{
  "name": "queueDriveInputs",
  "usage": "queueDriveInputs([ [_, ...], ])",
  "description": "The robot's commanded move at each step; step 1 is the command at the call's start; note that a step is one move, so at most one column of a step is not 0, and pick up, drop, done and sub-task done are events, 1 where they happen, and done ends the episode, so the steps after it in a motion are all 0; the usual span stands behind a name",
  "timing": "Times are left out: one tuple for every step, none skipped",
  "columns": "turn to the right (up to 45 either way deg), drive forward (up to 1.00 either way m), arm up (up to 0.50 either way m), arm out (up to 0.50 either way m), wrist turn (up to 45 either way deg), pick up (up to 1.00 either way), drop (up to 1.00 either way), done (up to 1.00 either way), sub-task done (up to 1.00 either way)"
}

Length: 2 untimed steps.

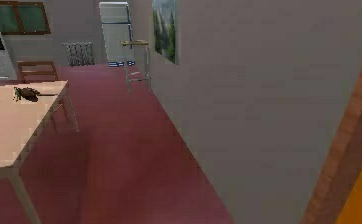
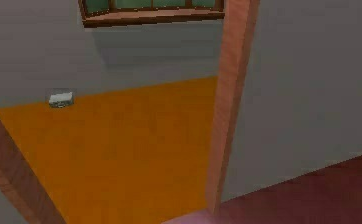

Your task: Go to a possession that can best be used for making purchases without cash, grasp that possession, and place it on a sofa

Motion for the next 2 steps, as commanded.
queueDriveInputs([
  [0.0, 0.3, 0.0, 0.0, 0.0, 0.0, 0.0, 0.0, 0.0],
  [-24.0, 0.0, 0.0, 0.0, 0.0, 0.0, 0.0, 0.0, 0.0],
])
